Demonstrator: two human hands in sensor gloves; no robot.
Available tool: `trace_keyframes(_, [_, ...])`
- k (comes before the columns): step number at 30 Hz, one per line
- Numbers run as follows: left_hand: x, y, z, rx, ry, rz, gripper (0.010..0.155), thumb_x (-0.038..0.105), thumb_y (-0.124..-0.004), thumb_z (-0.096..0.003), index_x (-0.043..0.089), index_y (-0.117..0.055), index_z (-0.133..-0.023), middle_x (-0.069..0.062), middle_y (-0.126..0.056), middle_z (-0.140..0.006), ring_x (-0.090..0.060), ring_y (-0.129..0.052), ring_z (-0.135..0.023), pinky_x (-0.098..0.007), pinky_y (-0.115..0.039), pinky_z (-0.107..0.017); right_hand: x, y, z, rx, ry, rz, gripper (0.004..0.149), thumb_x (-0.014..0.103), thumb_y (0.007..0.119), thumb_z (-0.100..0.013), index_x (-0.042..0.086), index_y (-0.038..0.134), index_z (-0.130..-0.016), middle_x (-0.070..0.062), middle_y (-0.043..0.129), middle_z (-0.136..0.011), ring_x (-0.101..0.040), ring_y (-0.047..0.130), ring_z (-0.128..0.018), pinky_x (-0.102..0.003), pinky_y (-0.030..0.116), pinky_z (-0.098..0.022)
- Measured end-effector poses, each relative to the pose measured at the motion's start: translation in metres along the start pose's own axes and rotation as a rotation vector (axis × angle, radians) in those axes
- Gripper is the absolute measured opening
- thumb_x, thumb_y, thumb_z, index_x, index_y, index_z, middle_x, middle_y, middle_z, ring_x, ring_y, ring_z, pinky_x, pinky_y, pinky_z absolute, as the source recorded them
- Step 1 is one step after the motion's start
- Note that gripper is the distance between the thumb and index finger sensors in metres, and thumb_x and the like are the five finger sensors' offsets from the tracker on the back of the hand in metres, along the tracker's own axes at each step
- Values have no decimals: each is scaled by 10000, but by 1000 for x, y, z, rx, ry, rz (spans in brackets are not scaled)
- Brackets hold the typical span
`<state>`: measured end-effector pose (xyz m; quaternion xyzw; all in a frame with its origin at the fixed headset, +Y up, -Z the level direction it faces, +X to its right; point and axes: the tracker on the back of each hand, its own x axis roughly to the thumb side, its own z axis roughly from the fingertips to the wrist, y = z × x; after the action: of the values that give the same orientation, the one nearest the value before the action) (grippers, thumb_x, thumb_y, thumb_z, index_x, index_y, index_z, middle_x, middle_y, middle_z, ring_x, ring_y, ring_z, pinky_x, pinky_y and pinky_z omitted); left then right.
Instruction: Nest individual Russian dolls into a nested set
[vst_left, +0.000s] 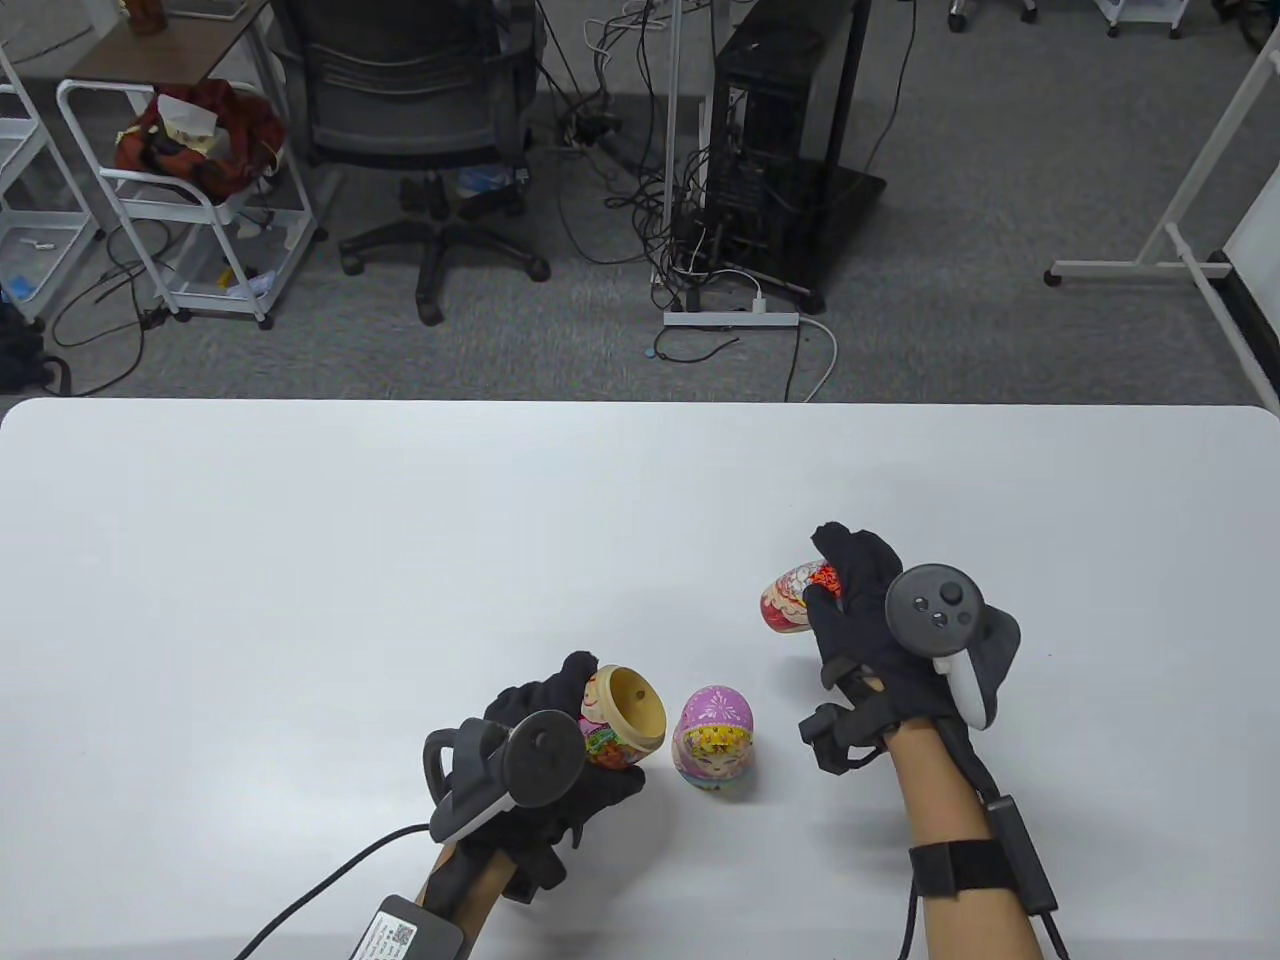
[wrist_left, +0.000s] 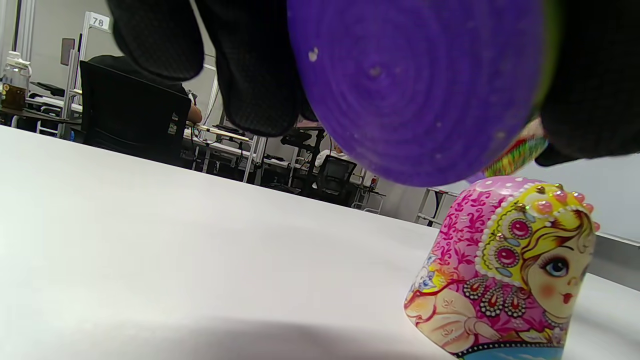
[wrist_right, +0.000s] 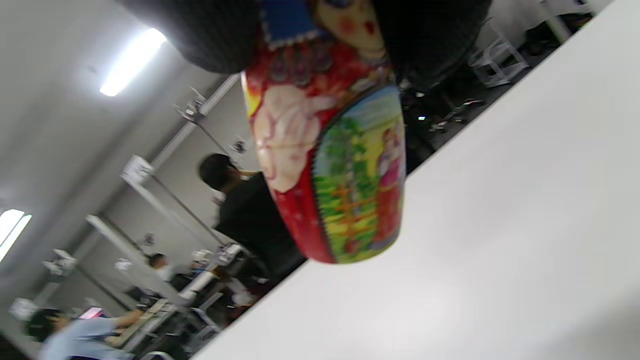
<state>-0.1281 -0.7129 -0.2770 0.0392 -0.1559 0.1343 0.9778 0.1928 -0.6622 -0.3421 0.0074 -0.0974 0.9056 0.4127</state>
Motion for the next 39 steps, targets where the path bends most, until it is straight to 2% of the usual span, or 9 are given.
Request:
trace_keyframes(6, [2, 2, 1, 35, -8, -8, 1156, 794, -868, -284, 169, -316, -1085, -49, -717, -1038, -267, -847, -901, -585, -663, -705, 21, -1, 34, 17, -153, -218, 583, 419, 746, -499, 361, 456, -1001, -110, 482, -1080, -389, 798, -856, -490, 735, -637])
trace_keyframes(8, [3, 1, 1, 36, -14, -19, 1156, 794, -867, -284, 170, -314, -1086, -49, -717, -1037, -264, -847, -902, -581, -666, -704, 22, 9, 44, 11, -195, -276, 580, 442, 753, -491, 353, 482, -996, -112, 524, -1063, -377, 836, -813, -478, 761, -605])
trace_keyframes(12, [7, 3, 2, 31, -40, -48, 1156, 797, -866, -280, 167, -324, -1084, -49, -727, -1031, -262, -854, -898, -575, -678, -700, 25, 30, 57, 69, -265, -335, 581, 478, 764, -468, 329, 530, -979, -106, 592, -1021, -353, 899, -729, -458, 803, -541])
trace_keyframes(14, [8, 5, 3, 37, -42, -25, 1157, 797, -867, -281, 167, -322, -1084, -49, -726, -1031, -263, -852, -900, -574, -679, -700, 27, 35, 60, 94, -266, -321, 583, 484, 771, -464, 315, 546, -974, -114, 610, -1007, -349, 912, -703, -458, 809, -523])
trace_keyframes(20, [13, 6, 6, 57, -64, -43, 1155, 796, -868, -278, 172, -324, -1083, -45, -724, -1033, -262, -852, -899, -574, -679, -700, 31, 39, 67, 40, -267, -242, 593, 530, 768, -445, 298, 582, -958, -115, 658, -966, -303, 957, -629, -426, 842, -470])
trace_keyframes(31, [25, 4, 9, 55, -122, -52, 1157, 809, -861, -271, 181, -327, -1082, -32, -736, -1026, -246, -870, -891, -555, -704, -695, 43, 55, 77, 78, -257, -108, 624, 598, 769, -425, 265, 640, -937, -126, 728, -892, -254, 992, -532, -400, 873, -399])
trace_keyframes(35, [26, 3, 10, 41, -129, -6, 1151, 796, -869, -278, 180, -324, -1083, -38, -727, -1031, -248, -870, -889, -545, -715, -692, 46, 61, 80, 101, -268, -73, 629, 618, 745, -432, 272, 628, -944, -113, 719, -901, -251, 959, -556, -428, 841, -439])
trace_keyframes(39, [26, 3, 10, 36, -123, 60, 1150, 785, -878, -279, 186, -317, -1083, -40, -716, -1038, -250, -866, -890, -539, -718, -692, 48, 58, 82, 108, -312, -30, 664, 647, 682, -442, 282, 565, -984, -90, 702, -945, -276, 916, -658, -501, 770, -540])
